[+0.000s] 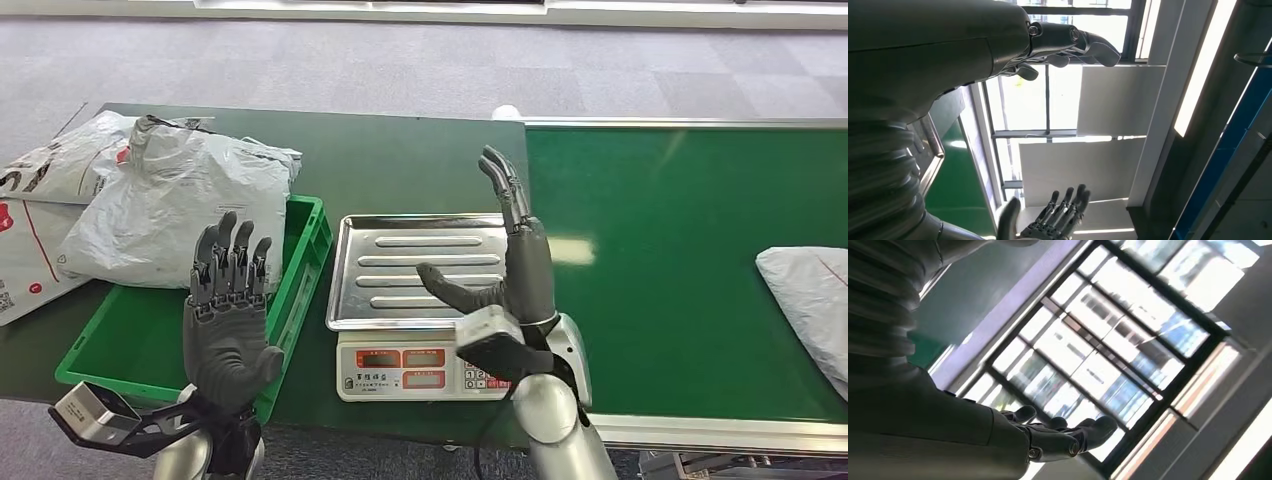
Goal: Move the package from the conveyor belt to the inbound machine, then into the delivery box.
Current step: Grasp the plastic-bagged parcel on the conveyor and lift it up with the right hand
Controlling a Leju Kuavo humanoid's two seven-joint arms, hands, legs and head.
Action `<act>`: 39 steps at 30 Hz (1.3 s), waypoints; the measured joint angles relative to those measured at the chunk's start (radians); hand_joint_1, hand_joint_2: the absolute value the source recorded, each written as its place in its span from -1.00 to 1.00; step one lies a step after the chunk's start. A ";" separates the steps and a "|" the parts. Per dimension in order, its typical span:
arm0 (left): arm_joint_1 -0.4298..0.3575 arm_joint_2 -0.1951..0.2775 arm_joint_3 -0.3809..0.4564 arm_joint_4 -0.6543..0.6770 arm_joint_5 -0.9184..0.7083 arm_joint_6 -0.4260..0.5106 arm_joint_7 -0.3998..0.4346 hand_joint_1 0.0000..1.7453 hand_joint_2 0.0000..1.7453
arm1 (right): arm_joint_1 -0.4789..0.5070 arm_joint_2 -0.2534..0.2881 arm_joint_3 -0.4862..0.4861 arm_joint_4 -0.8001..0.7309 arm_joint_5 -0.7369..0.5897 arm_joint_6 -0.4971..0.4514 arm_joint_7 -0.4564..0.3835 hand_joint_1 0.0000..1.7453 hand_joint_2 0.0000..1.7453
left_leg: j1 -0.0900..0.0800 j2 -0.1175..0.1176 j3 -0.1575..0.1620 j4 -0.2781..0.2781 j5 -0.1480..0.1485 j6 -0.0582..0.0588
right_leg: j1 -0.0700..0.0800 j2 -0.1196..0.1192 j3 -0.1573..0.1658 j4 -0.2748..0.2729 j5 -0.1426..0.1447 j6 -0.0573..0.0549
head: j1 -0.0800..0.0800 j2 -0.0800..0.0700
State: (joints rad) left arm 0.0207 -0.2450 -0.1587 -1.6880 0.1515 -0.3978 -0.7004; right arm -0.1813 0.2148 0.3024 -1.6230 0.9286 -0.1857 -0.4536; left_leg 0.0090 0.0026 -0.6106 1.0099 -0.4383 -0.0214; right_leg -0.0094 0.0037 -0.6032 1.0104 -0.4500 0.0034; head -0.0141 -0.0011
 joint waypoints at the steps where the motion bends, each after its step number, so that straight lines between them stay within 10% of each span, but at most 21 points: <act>1: 0.000 0.000 0.000 0.000 0.001 -0.001 0.000 -1.00 1.00 | -0.015 -0.005 0.003 0.022 0.096 -0.043 0.033 -1.00 0.50 | 0.000 0.000 0.000 0.000 0.000 0.000 | 0.000 0.000 0.000 0.000 0.000 0.000 | 0.000 0.000; 4: 0.000 -0.002 0.000 0.000 0.002 -0.005 0.000 -1.00 1.00 | -0.054 -0.020 0.010 0.085 0.234 -0.100 0.094 -1.00 -1.00 | 0.000 0.000 0.000 0.000 0.000 0.000 | 0.000 0.000 0.000 0.000 0.000 0.000 | 0.000 0.000; 11: 0.011 -0.001 0.000 0.003 0.014 -0.039 -0.001 -1.00 1.00 | -0.214 -0.156 0.017 0.391 0.561 -0.259 0.351 -1.00 -1.00 | 0.000 -0.002 0.000 0.000 0.001 0.001 | -0.001 -0.002 0.001 0.000 0.001 0.001 | 0.000 0.000; 17: 0.014 0.001 0.007 0.008 0.022 -0.041 -0.001 -1.00 1.00 | -0.341 -0.263 0.001 0.652 0.577 -0.333 0.374 -1.00 -1.00 | -0.002 -0.004 -0.001 0.001 0.001 0.002 | -0.002 -0.004 0.001 0.000 0.002 0.002 | 0.000 0.000; 27: 0.044 0.003 0.011 -0.011 0.047 0.000 -0.001 -1.00 1.00 | -0.483 -0.465 -0.060 0.988 0.620 -0.354 0.750 -1.00 -1.00 | -0.003 -0.011 -0.003 0.003 0.002 0.006 | -0.005 -0.011 0.001 0.000 0.000 0.005 | 0.000 0.000; 39: 0.101 -0.001 0.013 -0.085 0.039 0.034 -0.001 -1.00 1.00 | -0.527 -0.692 -0.236 1.286 0.591 -0.190 0.929 -1.00 -1.00 | -0.006 -0.011 -0.004 0.004 -0.003 0.012 | -0.008 -0.011 0.002 0.000 -0.002 0.011 | 0.000 0.000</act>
State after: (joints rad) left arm 0.1213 -0.2463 -0.1459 -1.7728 0.1905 -0.3635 -0.7018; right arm -0.7084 -0.4770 0.0660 -0.3368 1.5191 -0.3761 0.4754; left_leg 0.0033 -0.0082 -0.6148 1.0141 -0.4408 -0.0091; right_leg -0.0179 -0.0076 -0.6017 1.0100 -0.4522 0.0141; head -0.0141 -0.0011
